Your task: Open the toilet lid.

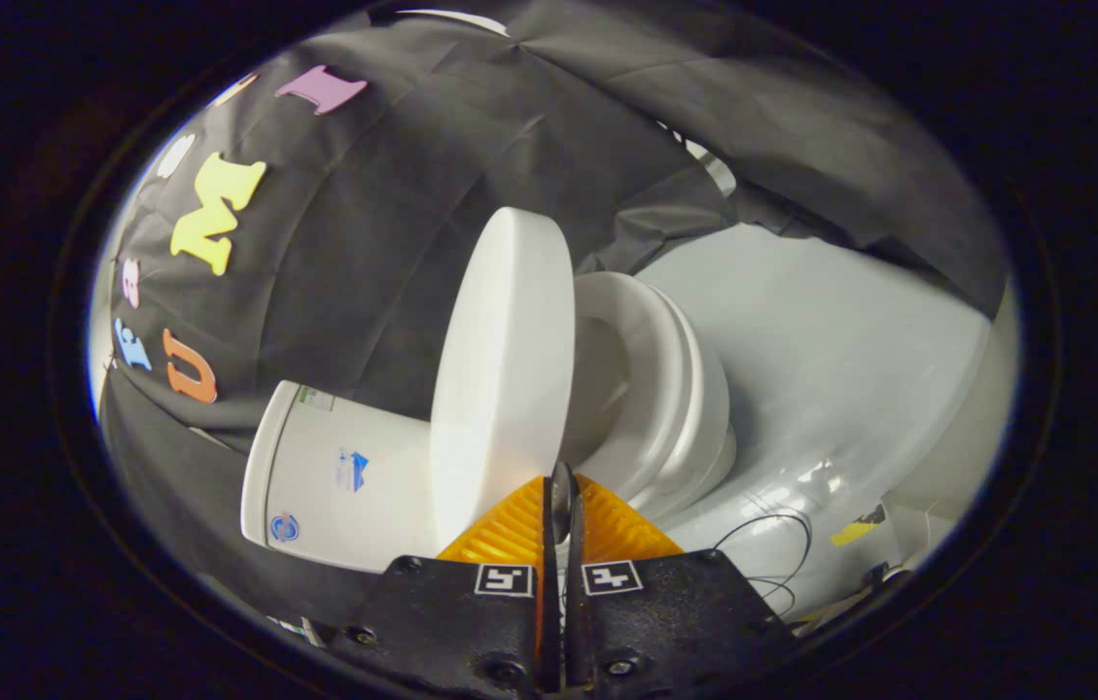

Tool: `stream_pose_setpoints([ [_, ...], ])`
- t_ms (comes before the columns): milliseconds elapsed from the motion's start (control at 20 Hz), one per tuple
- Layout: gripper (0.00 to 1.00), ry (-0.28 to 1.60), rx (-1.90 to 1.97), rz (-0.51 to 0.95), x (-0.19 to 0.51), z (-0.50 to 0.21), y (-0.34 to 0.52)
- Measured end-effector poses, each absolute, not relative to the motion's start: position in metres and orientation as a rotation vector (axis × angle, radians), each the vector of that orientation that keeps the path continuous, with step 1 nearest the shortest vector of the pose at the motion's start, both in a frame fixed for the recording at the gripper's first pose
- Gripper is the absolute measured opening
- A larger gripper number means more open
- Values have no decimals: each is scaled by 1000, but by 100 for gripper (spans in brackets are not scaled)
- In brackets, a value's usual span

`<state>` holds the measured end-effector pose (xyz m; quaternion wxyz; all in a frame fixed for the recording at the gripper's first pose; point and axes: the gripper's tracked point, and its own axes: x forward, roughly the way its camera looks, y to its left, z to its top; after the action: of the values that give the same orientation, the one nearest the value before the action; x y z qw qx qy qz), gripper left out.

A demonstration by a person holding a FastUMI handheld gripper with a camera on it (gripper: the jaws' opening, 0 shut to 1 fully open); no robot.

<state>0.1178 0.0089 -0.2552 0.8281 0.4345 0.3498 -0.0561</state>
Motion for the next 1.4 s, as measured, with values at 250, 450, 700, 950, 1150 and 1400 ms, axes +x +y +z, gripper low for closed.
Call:
stream_pose_setpoints([
  [250, 6, 692, 844, -70, 131, -215, 30],
  [450, 5, 683, 781, -65, 133, -197, 44],
  [700, 5, 668, 730, -62, 134, -178, 59],
  [950, 5, 656, 662, -57, 138, -157, 81],
  [1150, 5, 646, 621, -48, 140, -144, 96],
  [1400, 6, 633, 551, -31, 145, -128, 118],
])
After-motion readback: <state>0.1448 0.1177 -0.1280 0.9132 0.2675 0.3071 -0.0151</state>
